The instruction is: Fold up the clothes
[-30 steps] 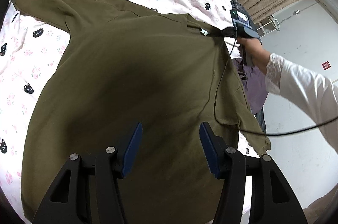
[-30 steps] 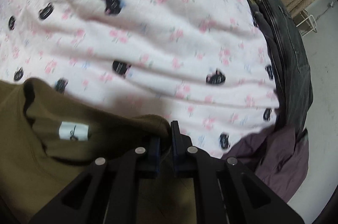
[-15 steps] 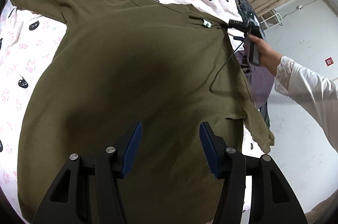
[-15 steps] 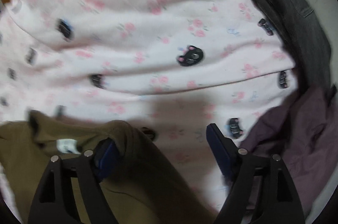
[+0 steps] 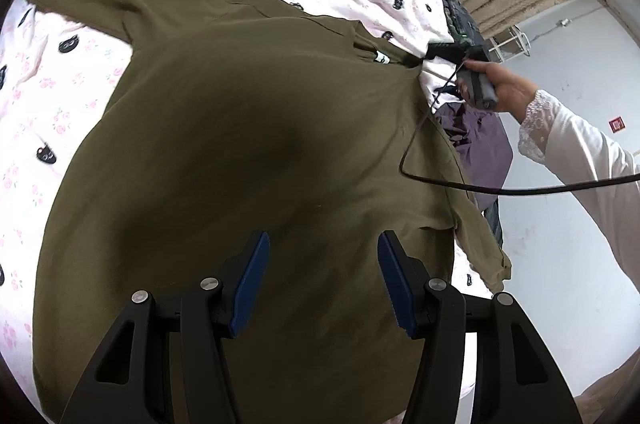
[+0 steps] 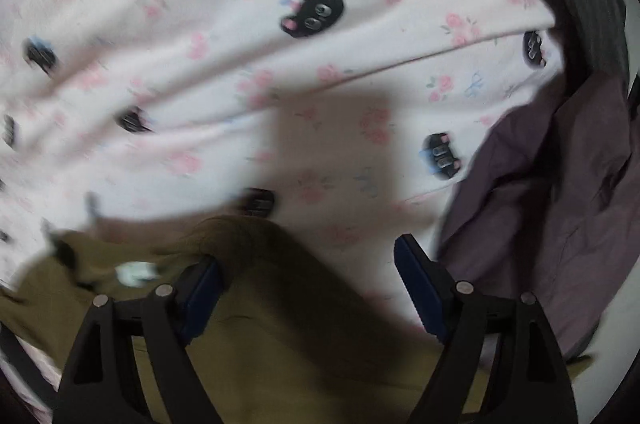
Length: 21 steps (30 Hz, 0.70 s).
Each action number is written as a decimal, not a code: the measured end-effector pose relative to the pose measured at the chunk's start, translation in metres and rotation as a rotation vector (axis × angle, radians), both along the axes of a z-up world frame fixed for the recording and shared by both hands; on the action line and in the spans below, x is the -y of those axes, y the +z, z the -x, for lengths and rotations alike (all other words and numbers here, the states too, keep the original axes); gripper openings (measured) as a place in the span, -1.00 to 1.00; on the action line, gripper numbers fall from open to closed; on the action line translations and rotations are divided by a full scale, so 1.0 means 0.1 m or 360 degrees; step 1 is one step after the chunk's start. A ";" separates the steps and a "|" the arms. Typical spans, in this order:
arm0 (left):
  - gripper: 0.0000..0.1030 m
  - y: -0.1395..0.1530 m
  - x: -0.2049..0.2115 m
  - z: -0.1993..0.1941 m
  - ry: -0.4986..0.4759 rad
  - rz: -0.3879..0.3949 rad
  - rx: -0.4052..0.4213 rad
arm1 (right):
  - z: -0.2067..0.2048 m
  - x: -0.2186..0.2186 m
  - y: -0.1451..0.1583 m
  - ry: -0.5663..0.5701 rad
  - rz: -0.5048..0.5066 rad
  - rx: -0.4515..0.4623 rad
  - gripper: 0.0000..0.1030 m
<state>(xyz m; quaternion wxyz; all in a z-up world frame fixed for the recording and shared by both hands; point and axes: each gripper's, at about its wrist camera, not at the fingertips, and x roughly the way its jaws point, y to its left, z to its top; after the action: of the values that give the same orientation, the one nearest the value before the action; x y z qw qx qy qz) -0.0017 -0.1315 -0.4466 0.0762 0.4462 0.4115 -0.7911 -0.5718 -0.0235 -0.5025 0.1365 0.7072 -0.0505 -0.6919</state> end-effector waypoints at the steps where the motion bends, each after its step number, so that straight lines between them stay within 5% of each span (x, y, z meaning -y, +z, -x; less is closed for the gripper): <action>1: -0.01 -0.01 0.02 -0.03 0.0005 -0.0004 0.0002 | -0.03 0.02 -0.04 -0.0044 0.0171 0.0121 0.69; 2: -0.01 -0.01 0.03 -0.05 0.0011 -0.0006 0.0002 | -0.05 0.05 -0.09 -0.0081 0.0330 0.0246 0.70; 4: -0.01 -0.02 0.06 -0.07 0.0019 -0.0010 0.0002 | -0.08 0.19 0.03 0.0025 0.0124 0.0076 0.73; 9: -0.01 -0.05 0.13 -0.15 0.0052 -0.0029 0.0001 | -0.35 0.71 0.32 0.0275 0.0408 -0.0191 0.98; 15: -0.01 -0.09 0.20 -0.23 0.0083 -0.0029 0.0001 | -0.72 1.29 -0.27 0.0431 0.0354 0.0073 0.98; 21: -0.01 -0.17 0.26 -0.41 0.0127 -0.0042 0.0022 | -0.94 1.53 -0.65 0.0381 0.0555 0.0234 0.95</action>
<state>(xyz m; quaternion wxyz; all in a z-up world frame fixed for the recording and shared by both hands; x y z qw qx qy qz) 0.0392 -0.1578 -0.4638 0.1045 0.4359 0.4388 -0.7787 -0.4776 -0.1769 -0.5670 0.3339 0.7223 -0.0950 -0.5982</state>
